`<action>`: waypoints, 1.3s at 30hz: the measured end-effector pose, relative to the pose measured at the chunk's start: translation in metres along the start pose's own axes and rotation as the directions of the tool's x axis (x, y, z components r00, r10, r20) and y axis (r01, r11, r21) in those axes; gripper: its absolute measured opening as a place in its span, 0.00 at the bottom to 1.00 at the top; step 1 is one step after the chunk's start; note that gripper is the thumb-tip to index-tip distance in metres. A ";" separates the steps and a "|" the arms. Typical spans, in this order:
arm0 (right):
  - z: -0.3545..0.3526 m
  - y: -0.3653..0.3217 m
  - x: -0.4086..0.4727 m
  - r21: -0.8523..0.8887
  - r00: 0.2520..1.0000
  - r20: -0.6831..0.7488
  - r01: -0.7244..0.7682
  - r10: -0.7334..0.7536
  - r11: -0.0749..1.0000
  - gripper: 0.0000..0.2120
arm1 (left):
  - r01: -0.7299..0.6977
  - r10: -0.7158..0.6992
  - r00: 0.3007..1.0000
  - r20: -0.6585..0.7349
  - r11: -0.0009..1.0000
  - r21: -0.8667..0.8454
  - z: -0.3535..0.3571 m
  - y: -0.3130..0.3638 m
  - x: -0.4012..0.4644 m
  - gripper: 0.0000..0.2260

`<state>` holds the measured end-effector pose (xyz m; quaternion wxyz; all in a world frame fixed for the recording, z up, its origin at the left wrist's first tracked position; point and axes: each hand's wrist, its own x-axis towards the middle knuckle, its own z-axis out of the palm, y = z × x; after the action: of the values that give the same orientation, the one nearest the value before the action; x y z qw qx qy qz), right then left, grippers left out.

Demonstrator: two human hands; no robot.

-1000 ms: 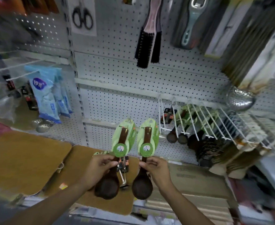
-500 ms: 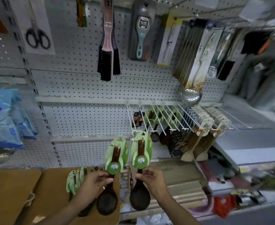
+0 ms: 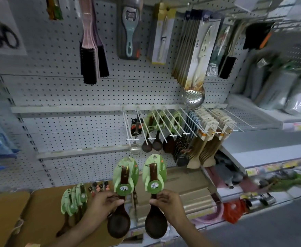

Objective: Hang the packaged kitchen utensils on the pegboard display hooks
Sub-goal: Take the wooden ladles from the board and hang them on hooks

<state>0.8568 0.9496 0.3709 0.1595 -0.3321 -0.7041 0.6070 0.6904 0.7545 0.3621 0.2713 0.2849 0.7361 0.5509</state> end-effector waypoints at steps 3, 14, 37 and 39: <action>-0.010 0.009 0.005 0.012 1.000 0.001 -0.005 0.005 1.000 0.11 | 0.013 -0.013 1.000 -0.002 1.000 0.017 0.015 0.001 0.011 0.06; -0.092 0.027 0.049 0.025 0.998 0.067 0.003 -0.005 1.000 0.31 | 0.005 -0.005 1.000 -0.011 1.000 -0.010 0.098 0.023 0.058 0.08; -0.186 0.060 0.131 0.002 0.969 0.245 0.023 -0.023 1.000 0.10 | 0.104 -0.113 0.988 -0.105 0.991 -0.086 0.208 0.039 0.073 0.17; -0.180 0.061 0.136 0.016 0.972 0.232 0.024 -0.027 1.000 0.08 | 0.120 -0.126 0.989 -0.073 0.990 -0.075 0.207 0.041 0.073 0.07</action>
<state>0.8874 1.1776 0.3261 0.0861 -0.2487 -0.7183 0.6440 0.7922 0.9525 0.3443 0.2860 0.2076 0.7423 0.5693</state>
